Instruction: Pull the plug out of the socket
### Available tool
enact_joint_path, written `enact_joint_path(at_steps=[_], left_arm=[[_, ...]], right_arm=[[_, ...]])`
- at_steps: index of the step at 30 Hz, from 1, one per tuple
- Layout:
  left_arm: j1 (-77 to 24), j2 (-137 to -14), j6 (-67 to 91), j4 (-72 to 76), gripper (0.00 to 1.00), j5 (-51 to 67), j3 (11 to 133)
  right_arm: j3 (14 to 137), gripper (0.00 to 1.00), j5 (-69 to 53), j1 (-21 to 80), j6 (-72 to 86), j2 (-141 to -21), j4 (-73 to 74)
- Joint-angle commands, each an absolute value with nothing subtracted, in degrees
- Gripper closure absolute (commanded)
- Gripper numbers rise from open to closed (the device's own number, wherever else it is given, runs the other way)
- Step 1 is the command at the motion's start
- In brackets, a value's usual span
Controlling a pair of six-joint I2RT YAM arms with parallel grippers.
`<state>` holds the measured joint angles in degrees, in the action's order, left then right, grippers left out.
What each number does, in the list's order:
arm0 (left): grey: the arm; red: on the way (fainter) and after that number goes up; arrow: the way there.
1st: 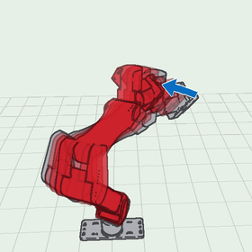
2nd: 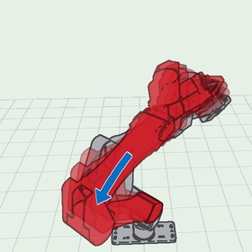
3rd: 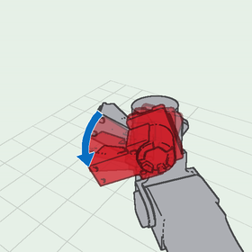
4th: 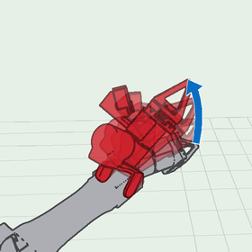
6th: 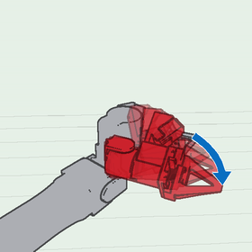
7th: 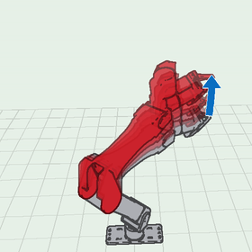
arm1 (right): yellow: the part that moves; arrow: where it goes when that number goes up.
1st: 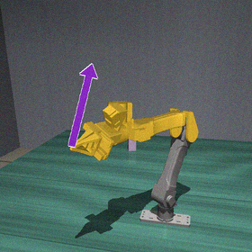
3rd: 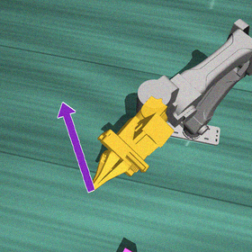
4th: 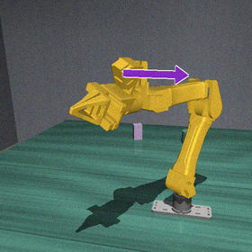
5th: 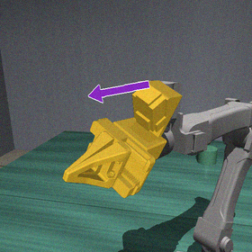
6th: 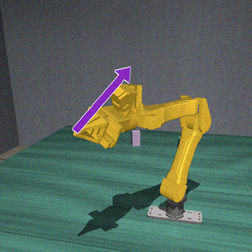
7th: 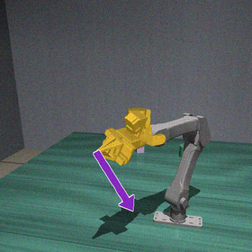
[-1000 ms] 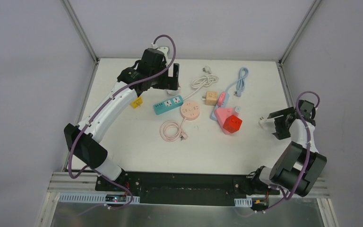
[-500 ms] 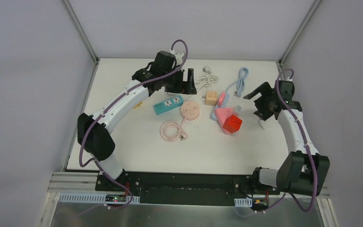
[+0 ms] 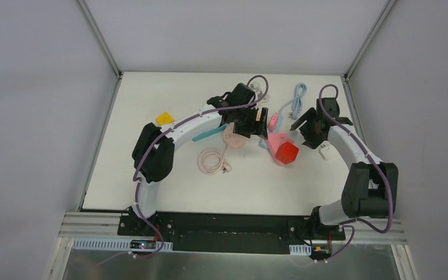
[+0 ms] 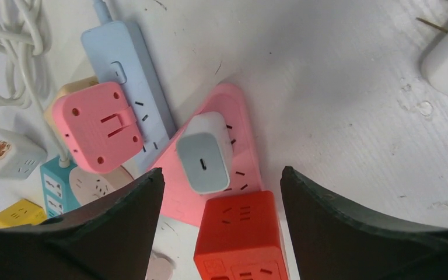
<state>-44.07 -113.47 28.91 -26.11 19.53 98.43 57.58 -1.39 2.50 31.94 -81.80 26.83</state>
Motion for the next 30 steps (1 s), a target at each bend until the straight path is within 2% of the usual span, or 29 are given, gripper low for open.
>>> enact_joint_path(at_steps=[1, 7, 14, 16, 19, 30], left_arm=[[-43.86, -116.72, 35.09, -23.78, 0.22, 19.18, 102.04], [-43.97, -121.29, 36.92, -24.05, 0.24, 16.98, 106.13], [-44.38, -124.59, 36.0, -23.49, 0.24, 16.09, 109.6], [-44.37, -126.06, 34.96, -26.06, 0.24, 16.07, 111.71], [-44.6, -126.84, 33.49, -25.92, 0.24, 16.14, 111.4], [-45.47, -127.24, 31.66, -25.48, 0.25, 13.07, 105.44]], right_arm=[[59.03, 0.28, -5.5, 2.61, 28.03, -86.33, 23.33], [59.24, 0.41, -6.1, 2.77, 27.87, -88.96, 22.57], [61.19, 0.76, -6.19, 3.67, 28.5, -89.1, 24.41], [62.25, 0.89, -7.66, 4.3, 29.51, -89.02, 25.77], [61.15, 1.0, -8.14, 6.74, 30.4, -87.84, 24.9], [56.73, 1.0, -13.17, 10.25, 33.26, -84.58, 22.67]])
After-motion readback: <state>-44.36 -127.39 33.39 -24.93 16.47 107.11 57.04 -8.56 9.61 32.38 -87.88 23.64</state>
